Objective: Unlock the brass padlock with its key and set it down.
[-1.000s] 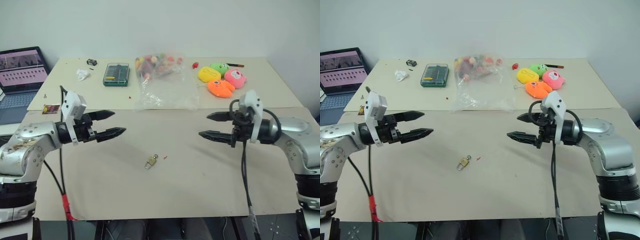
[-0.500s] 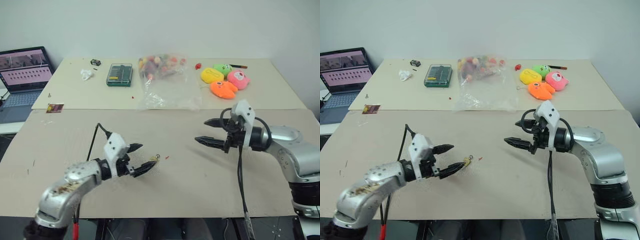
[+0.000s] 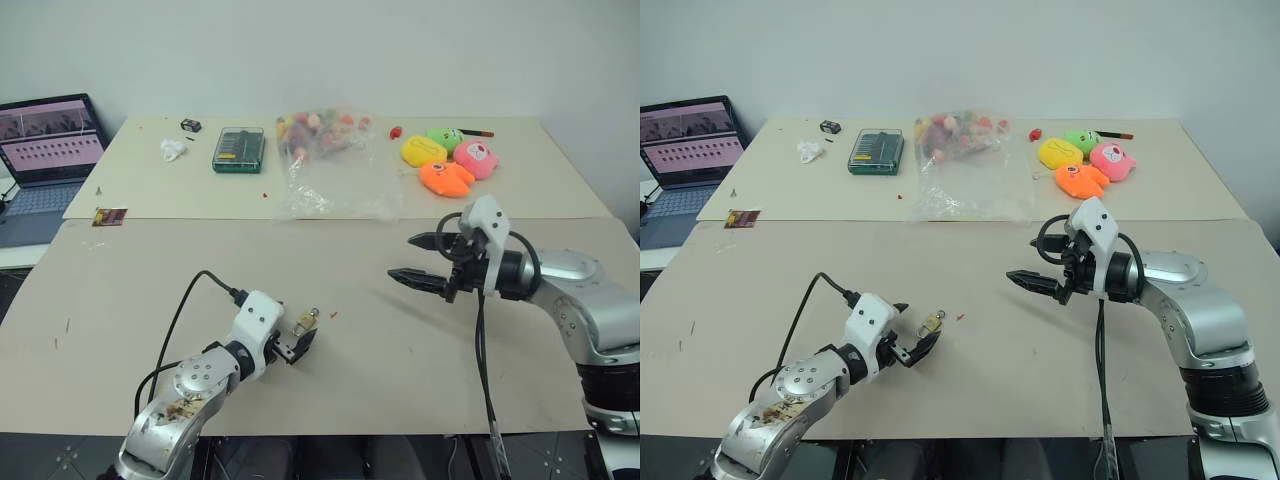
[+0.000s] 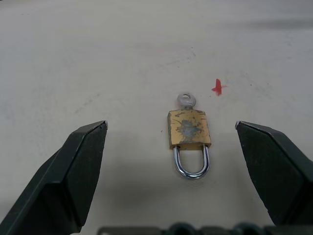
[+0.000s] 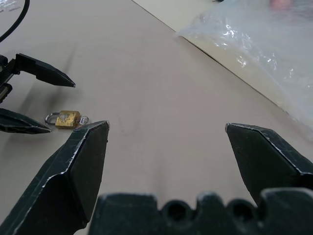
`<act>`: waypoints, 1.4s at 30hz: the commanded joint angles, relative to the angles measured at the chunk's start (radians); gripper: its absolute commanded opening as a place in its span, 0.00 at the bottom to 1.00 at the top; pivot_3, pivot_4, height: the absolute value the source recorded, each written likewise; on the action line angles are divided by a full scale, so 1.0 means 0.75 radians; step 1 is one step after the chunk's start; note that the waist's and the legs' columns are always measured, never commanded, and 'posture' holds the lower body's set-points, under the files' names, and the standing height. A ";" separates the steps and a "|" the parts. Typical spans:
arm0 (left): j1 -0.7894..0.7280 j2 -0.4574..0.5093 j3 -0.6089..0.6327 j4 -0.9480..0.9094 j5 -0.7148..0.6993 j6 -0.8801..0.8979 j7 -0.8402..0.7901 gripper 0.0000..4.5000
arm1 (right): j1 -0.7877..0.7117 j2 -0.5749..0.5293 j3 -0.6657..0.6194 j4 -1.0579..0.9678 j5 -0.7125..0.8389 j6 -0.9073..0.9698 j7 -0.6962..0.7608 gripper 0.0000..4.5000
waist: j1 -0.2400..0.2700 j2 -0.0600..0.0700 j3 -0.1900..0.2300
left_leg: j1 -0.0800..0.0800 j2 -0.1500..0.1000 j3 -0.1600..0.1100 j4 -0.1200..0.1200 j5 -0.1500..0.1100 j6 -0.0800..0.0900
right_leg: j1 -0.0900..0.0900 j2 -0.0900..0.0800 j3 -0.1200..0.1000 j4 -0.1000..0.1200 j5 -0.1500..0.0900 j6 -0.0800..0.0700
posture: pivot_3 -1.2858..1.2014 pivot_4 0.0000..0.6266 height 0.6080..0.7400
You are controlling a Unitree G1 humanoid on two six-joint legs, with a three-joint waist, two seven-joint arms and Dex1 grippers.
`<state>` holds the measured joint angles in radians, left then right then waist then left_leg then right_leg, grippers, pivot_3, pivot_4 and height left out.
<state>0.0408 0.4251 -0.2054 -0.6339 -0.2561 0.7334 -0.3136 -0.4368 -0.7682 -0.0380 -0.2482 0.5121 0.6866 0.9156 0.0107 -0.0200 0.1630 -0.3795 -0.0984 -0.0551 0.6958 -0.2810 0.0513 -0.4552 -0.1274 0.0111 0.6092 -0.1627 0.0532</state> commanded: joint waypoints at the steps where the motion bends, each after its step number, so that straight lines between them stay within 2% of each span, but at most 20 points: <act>1: -0.002 -0.019 -0.014 0.005 0.023 -0.031 0.004 1.00 | -0.041 -0.003 -0.008 -0.017 0.000 -0.020 0.007 0.99 | -0.001 0.000 0.000 | 0.000 0.000 0.000 0.000 0.000 0.000 | 0.000 0.000 0.000 0.000 0.000 0.000 | 0.52 0.24 1.00; 12: -0.055 -0.008 -0.096 0.115 0.085 -0.052 -0.056 1.00 | -0.042 -0.011 -0.027 -0.010 -0.017 -0.059 0.014 0.99 | 0.001 0.000 0.000 | 0.000 0.000 0.001 0.000 0.000 0.001 | 0.000 0.000 0.000 0.000 0.000 0.000 | 0.52 0.24 1.00; 15: -0.065 -0.023 -0.103 0.130 0.086 -0.041 -0.064 0.83 | -0.034 -0.023 -0.044 -0.012 -0.017 -0.063 0.019 1.00 | 0.001 0.000 0.000 | 0.001 0.000 0.001 0.000 -0.001 0.002 | 0.001 0.000 0.000 0.000 0.000 0.000 | 0.52 0.24 1.00; 21: -0.075 -0.010 -0.100 0.134 0.100 -0.029 -0.080 0.30 | -0.015 -0.022 -0.044 -0.018 -0.025 -0.076 0.014 1.00 | 0.002 0.000 0.000 | 0.001 0.001 0.001 0.000 -0.001 0.001 | 0.001 0.000 0.000 0.000 0.000 0.000 | 0.52 0.24 1.00; 22: -0.076 -0.009 -0.097 0.134 0.102 -0.029 -0.082 0.24 | -0.013 -0.020 -0.042 -0.017 -0.027 -0.078 0.013 1.00 | 0.002 0.000 0.000 | 0.001 0.000 0.001 0.000 -0.001 0.001 | 0.001 0.000 0.000 0.000 0.000 0.000 | 0.52 0.24 1.00; 23: -0.080 -0.006 -0.085 0.134 0.104 -0.025 -0.080 0.19 | -0.012 -0.016 -0.039 -0.014 -0.029 -0.081 0.012 1.00 | 0.001 0.000 0.000 | 0.002 0.000 0.001 0.000 -0.001 0.001 | 0.001 0.000 0.000 0.000 0.000 0.000 | 0.52 0.24 1.00; 25: -0.090 0.001 -0.044 0.140 0.097 -0.022 -0.084 0.18 | -0.013 -0.008 -0.029 -0.009 -0.033 -0.088 0.011 1.00 | 0.001 0.000 0.000 | 0.001 0.001 0.001 0.000 -0.001 0.001 | 0.001 0.000 0.000 0.000 0.000 0.000 | 0.52 0.24 1.00; 29: -0.168 0.132 0.077 0.216 0.084 -0.281 -0.262 0.18 | -0.022 0.023 0.004 -0.009 -0.020 -0.088 0.027 1.00 | -0.003 0.000 0.000 | 0.002 0.002 0.001 0.000 -0.001 0.002 | 0.001 0.002 0.000 0.000 0.000 0.000 | 0.52 0.24 1.00; 34: -0.352 0.322 0.119 0.498 0.220 -0.973 -0.486 0.18 | -0.026 0.061 0.031 -0.031 0.074 0.058 0.046 1.00 | 0.001 0.000 0.000 | 0.001 0.005 0.001 0.000 0.000 0.000 | 0.000 0.005 -0.001 -0.002 0.002 -0.004 | 0.52 0.24 1.00; 38: -0.449 0.360 0.103 0.651 0.406 -1.392 -0.448 0.18 | -0.024 0.161 0.013 -0.085 0.214 0.194 -0.004 1.00 | -0.001 0.000 0.000 | 0.001 0.005 0.001 0.000 0.000 -0.001 | 0.000 0.004 -0.001 -0.003 0.002 -0.004 | 0.52 0.24 1.00; 42: -0.374 0.338 0.083 0.531 0.549 -1.654 -0.384 0.18 | -0.018 0.252 -0.005 -0.149 0.348 0.304 -0.068 1.00 | -0.007 0.000 0.000 | -0.003 0.006 0.002 0.000 -0.001 -0.004 | -0.004 0.005 0.000 -0.004 0.003 -0.004 | 0.52 0.24 1.00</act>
<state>-0.2659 0.6842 -0.1409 -0.1527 0.0973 -0.3822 -0.6381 -0.4464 -0.6047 -0.0124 -0.3047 0.6962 0.8703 0.8958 0.0055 -0.0199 0.1629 -0.3821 -0.0936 -0.0534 0.6953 -0.2820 0.0484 -0.4585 -0.1237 0.0110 0.6072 -0.1607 0.0502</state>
